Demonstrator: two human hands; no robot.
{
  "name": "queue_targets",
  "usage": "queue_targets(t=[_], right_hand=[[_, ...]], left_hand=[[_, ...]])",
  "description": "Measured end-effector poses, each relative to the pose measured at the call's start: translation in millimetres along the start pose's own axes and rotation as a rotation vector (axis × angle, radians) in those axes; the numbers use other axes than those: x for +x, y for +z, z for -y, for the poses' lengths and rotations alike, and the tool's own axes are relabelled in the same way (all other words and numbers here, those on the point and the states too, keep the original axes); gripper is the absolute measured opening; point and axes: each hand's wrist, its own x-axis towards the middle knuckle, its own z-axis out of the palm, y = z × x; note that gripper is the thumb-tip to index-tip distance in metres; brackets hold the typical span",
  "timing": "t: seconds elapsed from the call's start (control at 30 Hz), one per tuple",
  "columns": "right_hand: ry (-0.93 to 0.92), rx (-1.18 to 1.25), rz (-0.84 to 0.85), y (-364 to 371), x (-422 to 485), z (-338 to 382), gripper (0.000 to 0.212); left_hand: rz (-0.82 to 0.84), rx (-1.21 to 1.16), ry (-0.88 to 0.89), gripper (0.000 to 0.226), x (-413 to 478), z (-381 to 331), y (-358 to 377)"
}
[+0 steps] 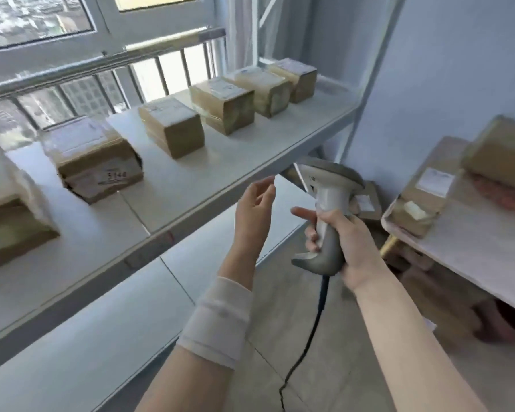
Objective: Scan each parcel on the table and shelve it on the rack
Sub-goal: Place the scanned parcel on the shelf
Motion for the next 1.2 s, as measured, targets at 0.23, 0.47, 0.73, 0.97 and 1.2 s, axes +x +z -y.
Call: queue_targets(t=[0.23, 0.47, 0.73, 0.97, 1.2], right_hand=[[-0.101, 0.111, -0.246, -117.7, -14.0, 44.4, 0.013], [-0.141, 0.020, -0.402, -205.6, -6.8, 80.1, 0.032], [-0.148, 0.127, -0.676, -280.9, 53.5, 119.6, 0.014], [-0.061, 0.165, -0.817, -339.8, 102.7, 120.5, 0.033], [-0.046, 0.206, -0.845, -394.2, 118.3, 127.3, 0.024]], left_hand=[[0.243, 0.038, -0.054, 0.025, 2.3, 13.4, 144.3], [0.431, 0.056, -0.069, 0.025, 32.4, 27.8, 261.3], [0.555, 0.107, -0.124, 0.037, 116.2, 45.1, 351.5], [0.708, 0.548, -0.128, 0.103, 148.4, 100.3, 405.2], [0.691, 1.001, -0.078, 0.125, 151.1, 142.4, 449.5]])
